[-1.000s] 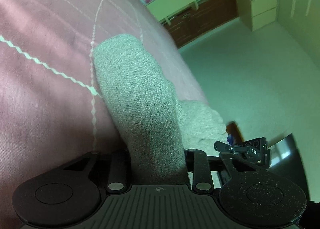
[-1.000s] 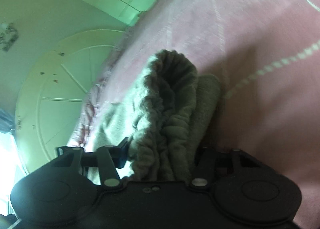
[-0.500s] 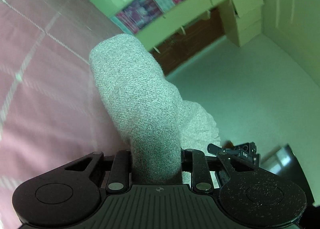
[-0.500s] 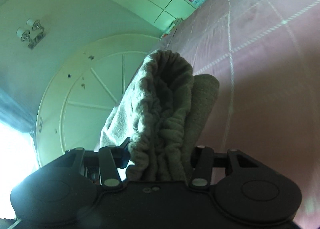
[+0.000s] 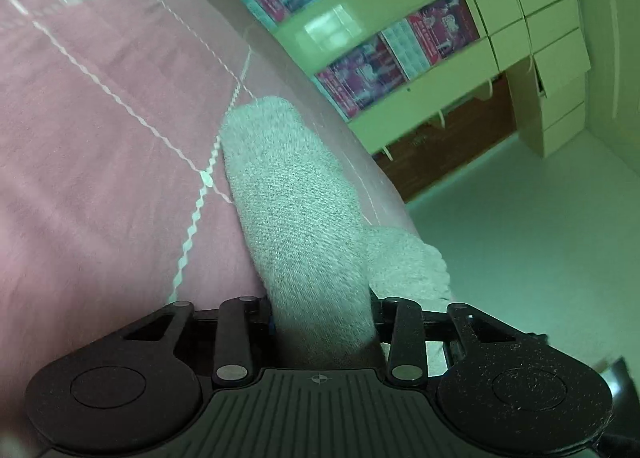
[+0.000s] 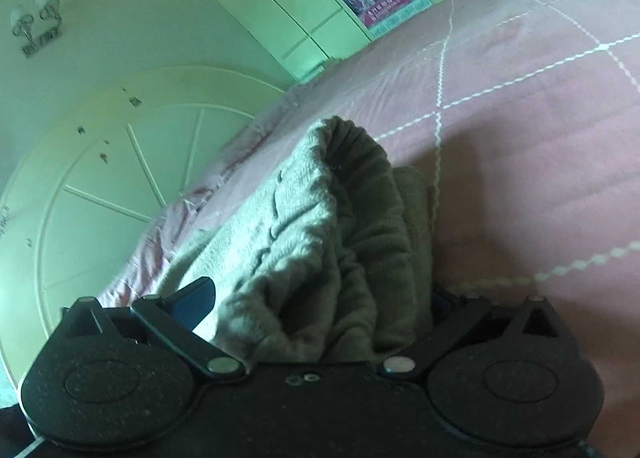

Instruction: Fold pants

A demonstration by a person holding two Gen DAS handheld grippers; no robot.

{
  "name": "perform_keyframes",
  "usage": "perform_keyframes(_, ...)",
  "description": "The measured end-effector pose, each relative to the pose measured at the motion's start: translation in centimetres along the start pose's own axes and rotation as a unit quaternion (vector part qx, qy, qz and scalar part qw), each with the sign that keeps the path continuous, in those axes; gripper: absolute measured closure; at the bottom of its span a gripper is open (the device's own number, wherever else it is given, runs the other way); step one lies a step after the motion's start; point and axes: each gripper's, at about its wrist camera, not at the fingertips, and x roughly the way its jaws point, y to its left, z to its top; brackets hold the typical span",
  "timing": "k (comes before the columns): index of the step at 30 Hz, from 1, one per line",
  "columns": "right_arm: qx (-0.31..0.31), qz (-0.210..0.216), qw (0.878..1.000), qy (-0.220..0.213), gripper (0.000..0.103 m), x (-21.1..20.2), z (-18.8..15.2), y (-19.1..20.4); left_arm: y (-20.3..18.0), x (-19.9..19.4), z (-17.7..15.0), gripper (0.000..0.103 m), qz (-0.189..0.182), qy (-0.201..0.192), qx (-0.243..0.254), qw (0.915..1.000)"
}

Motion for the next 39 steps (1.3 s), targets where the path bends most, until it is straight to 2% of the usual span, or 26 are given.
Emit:
perform_keyframes(1,0.003,-0.004,1.000,0.003,0.006,-0.3,0.1,0.2,-0.6,-0.5,-0.6,0.060,0.004,-0.009,0.001,0.9999)
perform_keyframes(3,0.018,-0.004,1.000,-0.003,0.006,-1.3,-0.2,0.6,-1.1,-2.4,-1.7,0.046,-0.003,-0.025,0.000,0.9997)
perform_keyframes(6,0.050,-0.015,0.998,-0.032,0.006,-3.9,-1.7,0.4,-1.4,-5.9,-3.4,0.040,-0.012,-0.041,-0.001,0.9991)
perform_keyframes(8,0.057,-0.039,0.997,-0.045,0.006,-6.0,-3.3,0.8,-1.6,-8.2,-4.7,0.037,-0.006,-0.047,0.001,0.9989)
perform_keyframes(10,0.044,-0.069,0.996,-0.043,0.006,-7.6,-4.7,1.9,-2.0,-10.7,-6.4,0.030,0.010,-0.053,0.011,0.9985)
perform_keyframes(12,0.043,-0.079,0.995,-0.044,0.006,-9.5,-6.4,2.5,-2.7,-12.9,-8.3,0.014,0.031,-0.050,0.037,0.9976)
perform_keyframes(14,0.052,-0.078,0.995,-0.046,0.006,-11.6,-8.0,3.1,-5.0,-14.8,-9.8,0.000,0.073,-0.047,0.076,0.9933)
perform_keyframes(16,0.046,-0.068,0.996,-0.030,0.006,-13.1,-9.6,3.9,-6.6,-16.0,-11.6,0.000,0.117,-0.038,0.112,0.9860)
perform_keyframes(18,0.020,-0.080,0.997,-0.016,0.006,-14.7,-11.3,5.5,-7.9,-17.6,-13.7,0.000,0.153,-0.039,0.140,0.9774)
perform_keyframes(21,-0.019,-0.106,0.994,-0.008,0.006,-16.9,-13.7,7.5,-9.0,-20.4,-17.0,0.000,0.178,-0.052,0.170,0.9677)
perform_keyframes(24,-0.031,-0.123,0.992,-0.007,0.006,-18.0,-15.2,8.4,-9.7,-22.0,-18.4,0.000,0.191,-0.063,0.176,0.9637)
perform_keyframes(26,-0.033,-0.135,0.990,-0.003,0.006,-18.8,-16.0,8.9,-10.2,-22.4,-18.7,0.000,0.208,-0.060,0.191,0.9574)
perform_keyframes(28,-0.033,-0.137,0.990,-0.002,0.009,-18.9,-15.6,9.6,-10.7,-22.7,-18.9,0.000,0.216,-0.055,0.206,0.9527)
perform_keyframes(29,-0.018,-0.115,0.993,-0.007,0.012,-19.1,-15.0,9.5,-11.0,-22.9,-18.9,0.000,0.219,-0.056,0.210,0.9512)
perform_keyframes(30,0.003,-0.091,0.996,-0.017,0.013,-19.1,-14.0,9.3,-11.0,-22.9,-18.5,0.000,0.218,-0.058,0.209,0.9517)
perform_keyframes(32,0.033,-0.070,0.996,-0.044,0.011,-18.2,-11.2,8.9,-10.5,-22.7,-17.2,0.000,0.214,-0.066,0.198,0.9543)
perform_keyframes(36,0.078,-0.072,0.993,-0.049,0.012,-13.5,-5.8,6.3,-9.1,-21.6,-13.7,0.000,0.212,-0.073,0.171,0.9594)
perform_keyframes(39,0.100,-0.070,0.991,-0.053,0.013,-10.0,-3.3,4.2,-7.9,-19.8,-11.1,0.000,0.215,-0.070,0.161,0.9607)
